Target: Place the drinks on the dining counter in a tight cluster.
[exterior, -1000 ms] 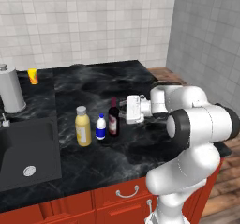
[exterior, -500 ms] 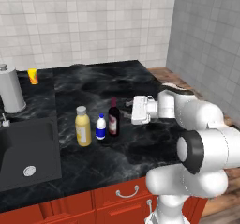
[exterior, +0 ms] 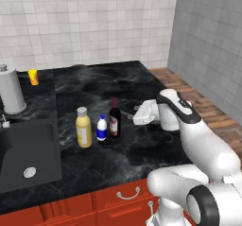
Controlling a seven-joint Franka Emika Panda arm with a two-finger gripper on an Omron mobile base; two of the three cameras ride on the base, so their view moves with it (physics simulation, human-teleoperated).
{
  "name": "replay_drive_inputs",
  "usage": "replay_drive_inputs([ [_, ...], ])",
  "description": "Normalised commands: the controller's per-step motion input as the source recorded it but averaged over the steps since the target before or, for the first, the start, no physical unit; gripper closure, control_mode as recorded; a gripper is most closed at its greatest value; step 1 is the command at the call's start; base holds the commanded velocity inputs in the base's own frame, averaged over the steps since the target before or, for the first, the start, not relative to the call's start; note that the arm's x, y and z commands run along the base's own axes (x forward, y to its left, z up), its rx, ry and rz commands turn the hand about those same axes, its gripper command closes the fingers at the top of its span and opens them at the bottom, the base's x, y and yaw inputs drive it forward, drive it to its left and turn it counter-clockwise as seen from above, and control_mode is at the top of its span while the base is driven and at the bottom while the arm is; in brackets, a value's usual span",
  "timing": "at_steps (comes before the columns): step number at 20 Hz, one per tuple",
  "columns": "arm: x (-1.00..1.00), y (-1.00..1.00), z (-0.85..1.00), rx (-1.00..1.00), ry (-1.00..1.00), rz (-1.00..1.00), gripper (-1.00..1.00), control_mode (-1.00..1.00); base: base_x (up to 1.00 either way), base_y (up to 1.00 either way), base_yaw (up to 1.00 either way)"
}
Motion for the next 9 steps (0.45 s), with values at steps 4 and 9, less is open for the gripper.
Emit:
replay_drive_inputs([
  [4,-0.33,-0.2,0.24,-0.14,0.32,-0.24,-1.0,-1.0,0.0,0.0,0.0],
  [9,-0.45,-0.2,0.19,-0.1,0.32,-0.21,-1.0,-1.0,0.0,0.0,0.0],
])
